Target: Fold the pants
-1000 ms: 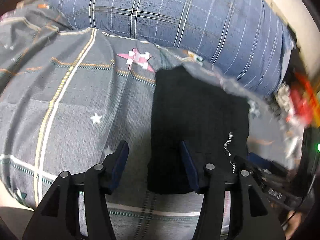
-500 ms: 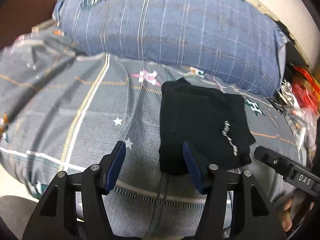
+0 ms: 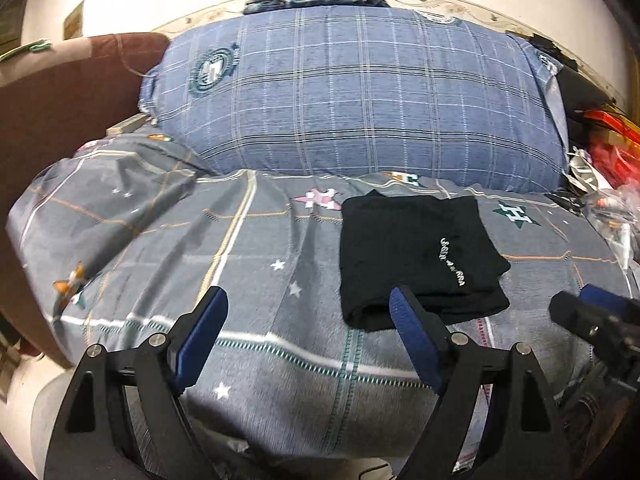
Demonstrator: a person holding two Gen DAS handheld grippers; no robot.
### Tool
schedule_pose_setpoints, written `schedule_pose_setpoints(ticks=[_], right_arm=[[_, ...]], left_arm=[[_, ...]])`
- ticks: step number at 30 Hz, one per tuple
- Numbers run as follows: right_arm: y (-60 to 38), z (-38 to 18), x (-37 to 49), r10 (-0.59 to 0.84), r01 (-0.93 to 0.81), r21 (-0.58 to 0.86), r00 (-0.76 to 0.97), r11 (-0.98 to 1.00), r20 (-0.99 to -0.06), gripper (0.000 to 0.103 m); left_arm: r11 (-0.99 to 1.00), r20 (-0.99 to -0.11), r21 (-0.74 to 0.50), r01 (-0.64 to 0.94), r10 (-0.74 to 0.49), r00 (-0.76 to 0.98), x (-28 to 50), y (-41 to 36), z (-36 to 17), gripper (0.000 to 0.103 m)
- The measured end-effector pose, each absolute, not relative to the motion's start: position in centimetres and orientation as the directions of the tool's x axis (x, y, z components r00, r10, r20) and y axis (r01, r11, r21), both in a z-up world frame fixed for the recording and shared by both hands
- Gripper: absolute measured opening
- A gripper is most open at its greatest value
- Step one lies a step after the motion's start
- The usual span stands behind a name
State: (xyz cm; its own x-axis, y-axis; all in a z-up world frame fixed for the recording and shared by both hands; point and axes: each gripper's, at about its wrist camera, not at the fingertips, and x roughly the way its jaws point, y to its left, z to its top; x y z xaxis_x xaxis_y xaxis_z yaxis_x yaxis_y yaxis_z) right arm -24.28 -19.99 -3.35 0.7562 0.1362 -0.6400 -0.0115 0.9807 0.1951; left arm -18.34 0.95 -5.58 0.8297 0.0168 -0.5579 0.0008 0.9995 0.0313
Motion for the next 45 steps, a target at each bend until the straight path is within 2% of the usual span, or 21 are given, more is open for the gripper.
schedule_pose_setpoints(ticks=[6, 11, 21, 45], right_arm=[[-20.1, -3.0, -24.9, 0.127, -0.013, 0.184, 0.774, 0.983, -0.621, 0.077], [-20.1, -3.6, -24.4, 0.159, -0.023, 0.215, 0.750, 0.976, -0.642, 0.077], [-19.5, -3.0, -25.0, 0.121, -0.023, 0.165, 0.775, 0.986, -0.620, 0.077], [-19.1, -2.4, -25.4, 0.100, -0.029, 0.127, 0.794, 0.991, -0.599, 0.077]], left_arm=[[1.000, -0.574, -0.015, -0.005, -0.004, 0.819, -20.2, 1.9, -4.8, 0.084], [0.999, -0.559, 0.044, -0.028, 0.048, 0.828, -20.3, 2.0, -4.5, 0.084], [0.999, -0.590, 0.010, -0.039, 0.038, 0.806, -19.7, 2.8, -4.8, 0.084], [0.999, -0.571, 0.032, -0.014, 0.030, 0.821, -19.9, 2.5, -4.5, 0.084]])
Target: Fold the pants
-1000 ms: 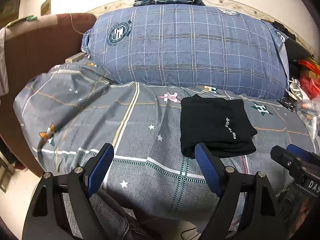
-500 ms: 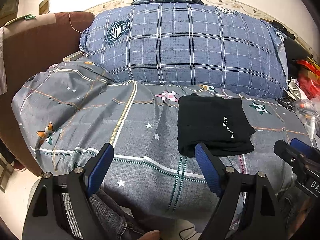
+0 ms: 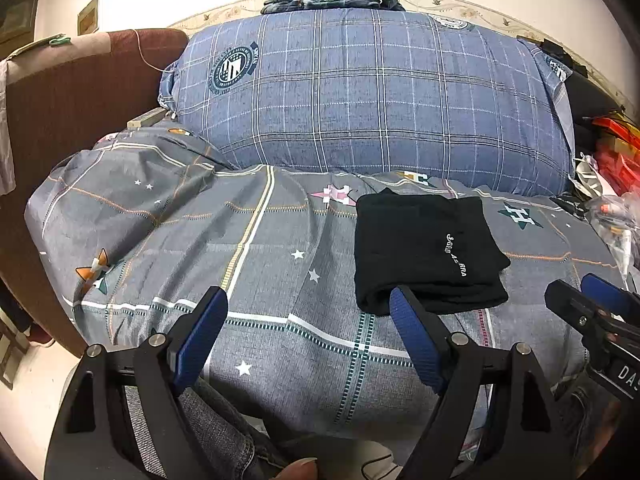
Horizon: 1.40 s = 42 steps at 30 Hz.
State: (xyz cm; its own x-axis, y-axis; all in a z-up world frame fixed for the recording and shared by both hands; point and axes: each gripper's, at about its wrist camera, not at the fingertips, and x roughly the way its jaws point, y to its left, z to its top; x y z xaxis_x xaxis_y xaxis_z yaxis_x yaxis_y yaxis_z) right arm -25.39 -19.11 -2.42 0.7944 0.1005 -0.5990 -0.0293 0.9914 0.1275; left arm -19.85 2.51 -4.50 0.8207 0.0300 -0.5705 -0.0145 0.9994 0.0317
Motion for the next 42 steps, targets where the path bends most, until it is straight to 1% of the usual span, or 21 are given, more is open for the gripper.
schedule_pose_setpoints(ticks=[42], right_arm=[[-19.12, -2.38, -25.53, 0.103, -0.026, 0.137, 0.797, 0.990, -0.595, 0.077]], left_arm=[[0.999, -0.573, 0.041, -0.001, 0.025, 0.819, -19.81, 2.37, -4.57, 0.084]])
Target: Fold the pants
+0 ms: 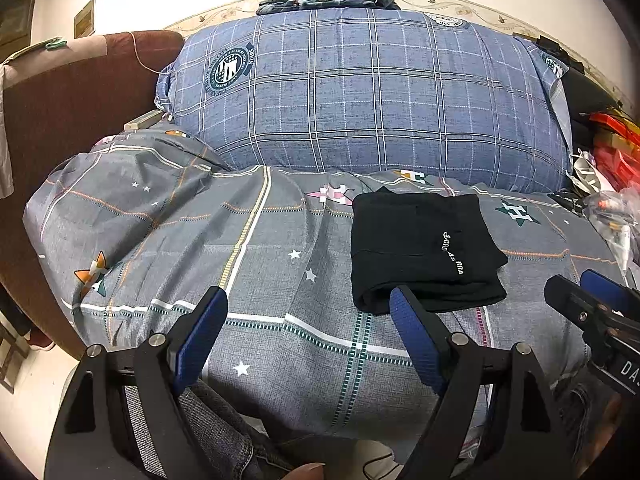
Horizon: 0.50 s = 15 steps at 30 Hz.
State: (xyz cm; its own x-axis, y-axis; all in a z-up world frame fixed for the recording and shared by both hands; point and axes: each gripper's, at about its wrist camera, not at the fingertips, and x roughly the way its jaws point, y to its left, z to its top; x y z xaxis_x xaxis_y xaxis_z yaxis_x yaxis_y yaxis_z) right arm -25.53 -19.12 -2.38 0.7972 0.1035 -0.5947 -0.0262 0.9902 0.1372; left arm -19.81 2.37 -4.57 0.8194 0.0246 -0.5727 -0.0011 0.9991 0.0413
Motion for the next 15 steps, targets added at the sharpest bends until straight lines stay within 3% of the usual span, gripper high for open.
schedule_pose_setpoints(ticks=[15], right_arm=[[-18.73, -2.61, -25.44, 0.104, -0.029, 0.132, 0.791, 0.991, -0.603, 0.077]], left_arm=[[0.999, -0.576, 0.032, 0.001, 0.017, 0.817, -19.73, 2.63, -4.54, 0.084]])
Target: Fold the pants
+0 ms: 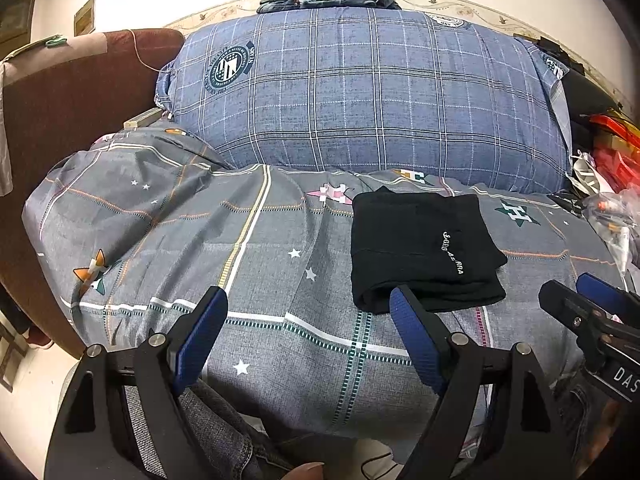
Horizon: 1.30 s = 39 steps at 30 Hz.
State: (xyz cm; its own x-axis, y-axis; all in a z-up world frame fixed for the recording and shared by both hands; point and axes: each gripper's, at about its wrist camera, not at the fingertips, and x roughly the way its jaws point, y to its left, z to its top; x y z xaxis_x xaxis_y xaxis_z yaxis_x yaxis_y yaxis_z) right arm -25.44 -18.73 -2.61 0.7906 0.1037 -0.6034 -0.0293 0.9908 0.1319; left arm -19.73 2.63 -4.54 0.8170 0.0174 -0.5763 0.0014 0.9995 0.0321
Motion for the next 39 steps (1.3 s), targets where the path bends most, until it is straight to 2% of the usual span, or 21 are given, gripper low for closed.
schedule_pose_setpoints(ticks=[39], right_arm=[[-18.84, -2.74, -25.47, 0.103, -0.033, 0.126, 0.790, 0.991, -0.604, 0.077]], left_arm=[[1.000, -0.582, 0.028, 0.003, 0.014, 0.813, -19.69, 2.69, -4.58, 0.084]])
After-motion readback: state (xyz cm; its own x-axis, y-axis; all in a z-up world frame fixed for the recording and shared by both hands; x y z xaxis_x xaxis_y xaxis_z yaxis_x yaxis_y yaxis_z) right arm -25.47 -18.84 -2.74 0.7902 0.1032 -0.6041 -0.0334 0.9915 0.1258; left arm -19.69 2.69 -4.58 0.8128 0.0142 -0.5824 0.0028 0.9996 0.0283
